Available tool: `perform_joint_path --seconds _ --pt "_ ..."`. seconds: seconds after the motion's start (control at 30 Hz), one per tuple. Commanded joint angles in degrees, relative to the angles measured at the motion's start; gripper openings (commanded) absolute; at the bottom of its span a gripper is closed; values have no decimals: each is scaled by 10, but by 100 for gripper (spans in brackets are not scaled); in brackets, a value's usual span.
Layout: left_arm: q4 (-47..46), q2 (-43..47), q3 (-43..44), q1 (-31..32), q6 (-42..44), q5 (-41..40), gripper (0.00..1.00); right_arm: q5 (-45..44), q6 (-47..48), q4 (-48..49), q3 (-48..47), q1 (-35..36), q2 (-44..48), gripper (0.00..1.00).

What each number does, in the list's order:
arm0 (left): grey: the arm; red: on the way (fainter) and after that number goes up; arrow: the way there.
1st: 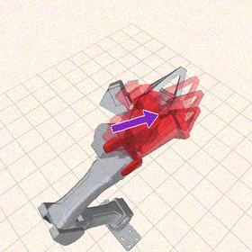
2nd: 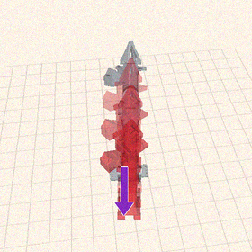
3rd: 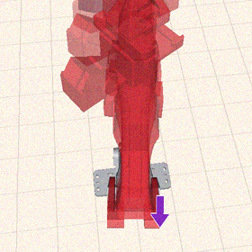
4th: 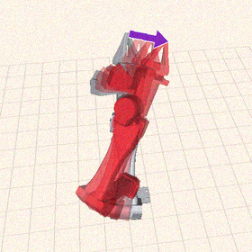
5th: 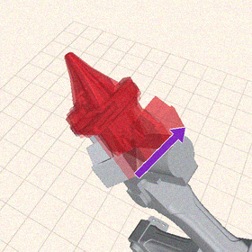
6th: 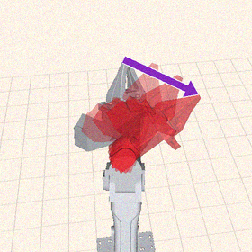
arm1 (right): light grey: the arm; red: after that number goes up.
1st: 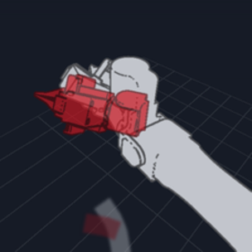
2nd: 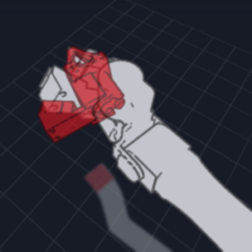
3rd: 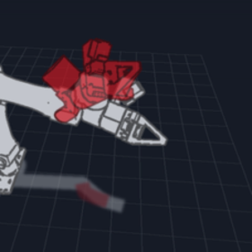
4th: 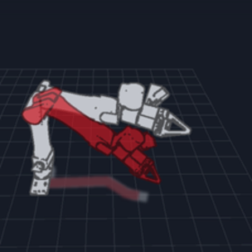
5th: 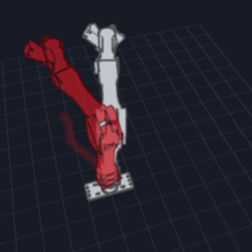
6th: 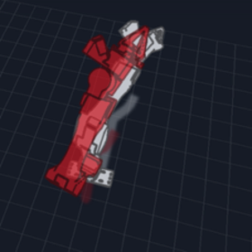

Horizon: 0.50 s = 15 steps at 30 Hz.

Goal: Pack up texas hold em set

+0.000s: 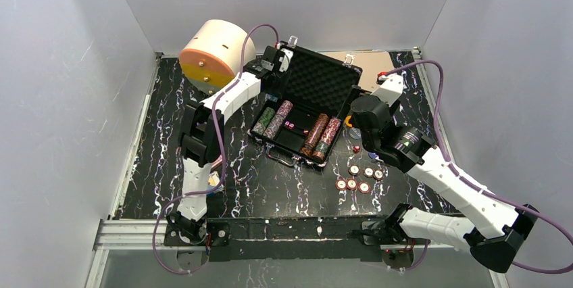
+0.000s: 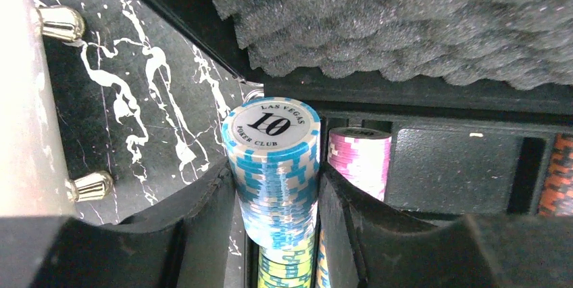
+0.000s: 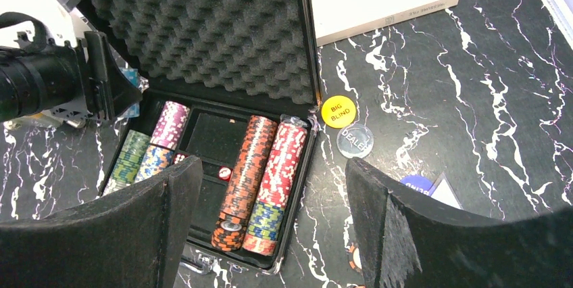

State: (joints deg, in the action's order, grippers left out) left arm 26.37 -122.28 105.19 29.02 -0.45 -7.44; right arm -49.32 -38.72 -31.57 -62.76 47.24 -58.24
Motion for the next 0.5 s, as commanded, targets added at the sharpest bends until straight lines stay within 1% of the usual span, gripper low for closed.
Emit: perform_joint_path --seconds 0.0,0.33,0.47 --pt "68 -29 27 3 26 6 0 -11 7 14 -4 -3 0 86" --pt "61 -56 48 4 22 18 0 -10 7 13 -6 -2 1 86" --pt "86 -56 54 4 40 17 0 -12 8 13 -6 -2 3 86"
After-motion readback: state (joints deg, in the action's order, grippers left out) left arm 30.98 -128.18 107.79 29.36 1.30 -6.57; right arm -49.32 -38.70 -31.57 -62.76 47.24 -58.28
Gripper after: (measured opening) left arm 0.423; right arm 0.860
